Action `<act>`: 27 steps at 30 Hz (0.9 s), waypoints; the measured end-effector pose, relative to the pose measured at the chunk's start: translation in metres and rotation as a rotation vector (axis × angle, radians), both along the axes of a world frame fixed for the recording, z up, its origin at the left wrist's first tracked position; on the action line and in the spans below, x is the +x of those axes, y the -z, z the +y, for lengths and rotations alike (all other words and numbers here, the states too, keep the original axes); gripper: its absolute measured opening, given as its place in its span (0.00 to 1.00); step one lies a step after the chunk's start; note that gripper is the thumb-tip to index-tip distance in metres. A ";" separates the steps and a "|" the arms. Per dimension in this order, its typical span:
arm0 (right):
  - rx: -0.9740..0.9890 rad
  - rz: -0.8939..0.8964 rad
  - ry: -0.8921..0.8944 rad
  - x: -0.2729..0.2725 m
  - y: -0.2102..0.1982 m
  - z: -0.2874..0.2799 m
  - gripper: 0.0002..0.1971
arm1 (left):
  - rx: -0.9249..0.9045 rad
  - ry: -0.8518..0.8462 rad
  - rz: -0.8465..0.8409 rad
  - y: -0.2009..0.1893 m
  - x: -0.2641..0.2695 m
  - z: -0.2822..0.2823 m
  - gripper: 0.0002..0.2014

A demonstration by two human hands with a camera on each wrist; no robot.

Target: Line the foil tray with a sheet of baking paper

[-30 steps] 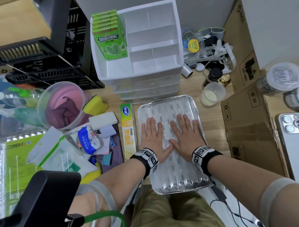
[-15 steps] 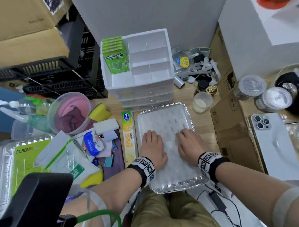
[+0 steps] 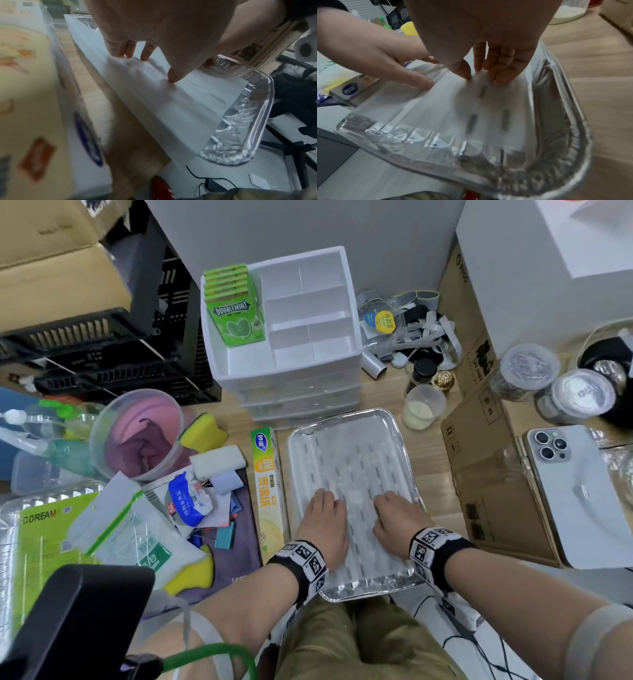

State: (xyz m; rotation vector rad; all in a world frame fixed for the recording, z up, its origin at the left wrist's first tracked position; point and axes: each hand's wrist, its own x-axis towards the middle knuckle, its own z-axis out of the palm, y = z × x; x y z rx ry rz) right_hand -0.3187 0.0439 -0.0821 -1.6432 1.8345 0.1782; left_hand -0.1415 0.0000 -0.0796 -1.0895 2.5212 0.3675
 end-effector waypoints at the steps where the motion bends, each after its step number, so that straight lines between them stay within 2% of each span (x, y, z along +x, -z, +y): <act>1: -0.003 0.005 0.007 0.000 0.000 0.000 0.07 | 0.003 0.006 0.009 0.000 0.000 0.000 0.25; 13: -0.103 0.047 -0.002 0.001 -0.020 -0.006 0.07 | -0.032 0.030 0.115 -0.010 0.000 -0.004 0.23; 21: -0.117 0.031 -0.032 0.002 -0.037 -0.011 0.08 | -0.030 0.039 0.113 -0.032 0.002 -0.009 0.22; 24: -0.120 -0.016 -0.031 0.001 -0.053 -0.015 0.08 | -0.028 0.030 0.157 -0.046 0.004 -0.014 0.20; 27: -0.160 -0.120 0.030 -0.006 -0.082 -0.023 0.07 | 0.015 -0.020 0.189 -0.068 0.006 -0.025 0.21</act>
